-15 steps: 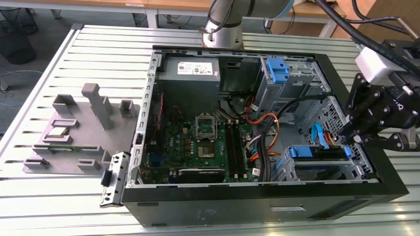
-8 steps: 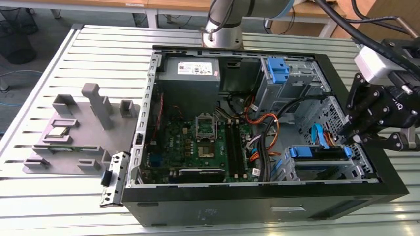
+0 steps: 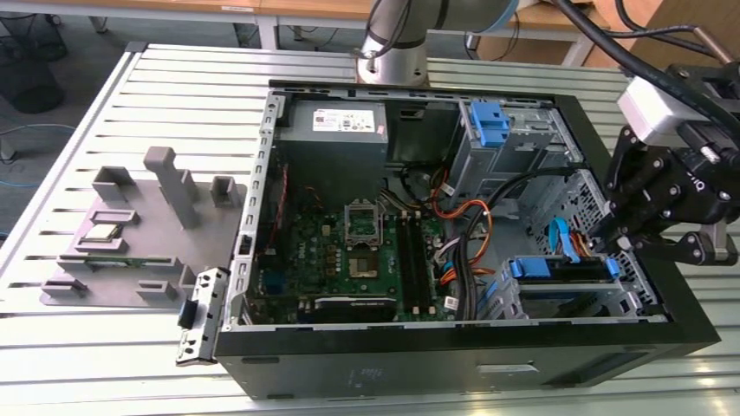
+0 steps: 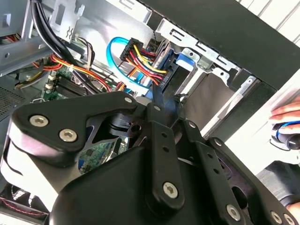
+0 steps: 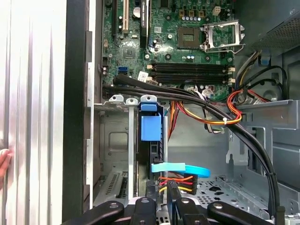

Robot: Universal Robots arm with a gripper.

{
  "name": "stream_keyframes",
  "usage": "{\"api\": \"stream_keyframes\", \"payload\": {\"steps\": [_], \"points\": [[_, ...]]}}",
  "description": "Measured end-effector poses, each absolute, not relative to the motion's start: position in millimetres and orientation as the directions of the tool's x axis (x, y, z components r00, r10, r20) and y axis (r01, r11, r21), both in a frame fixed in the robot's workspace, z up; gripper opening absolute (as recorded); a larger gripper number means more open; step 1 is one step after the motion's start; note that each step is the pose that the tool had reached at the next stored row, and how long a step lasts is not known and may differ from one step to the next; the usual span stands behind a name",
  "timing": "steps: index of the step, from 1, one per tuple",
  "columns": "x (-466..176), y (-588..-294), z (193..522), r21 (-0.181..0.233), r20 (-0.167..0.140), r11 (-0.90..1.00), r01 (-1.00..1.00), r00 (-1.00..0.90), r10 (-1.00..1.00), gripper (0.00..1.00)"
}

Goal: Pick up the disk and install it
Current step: 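Insert the second disk wire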

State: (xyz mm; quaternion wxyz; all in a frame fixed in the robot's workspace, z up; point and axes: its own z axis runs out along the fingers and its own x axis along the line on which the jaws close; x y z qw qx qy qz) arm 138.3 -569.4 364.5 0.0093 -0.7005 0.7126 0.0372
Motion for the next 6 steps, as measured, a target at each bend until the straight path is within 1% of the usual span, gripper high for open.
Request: {"api": "stream_keyframes", "payload": {"steps": [6], "points": [[138.3,-569.4,365.5,0.04,-0.065,0.016,-0.999,-0.018,-0.998,0.24]]}}
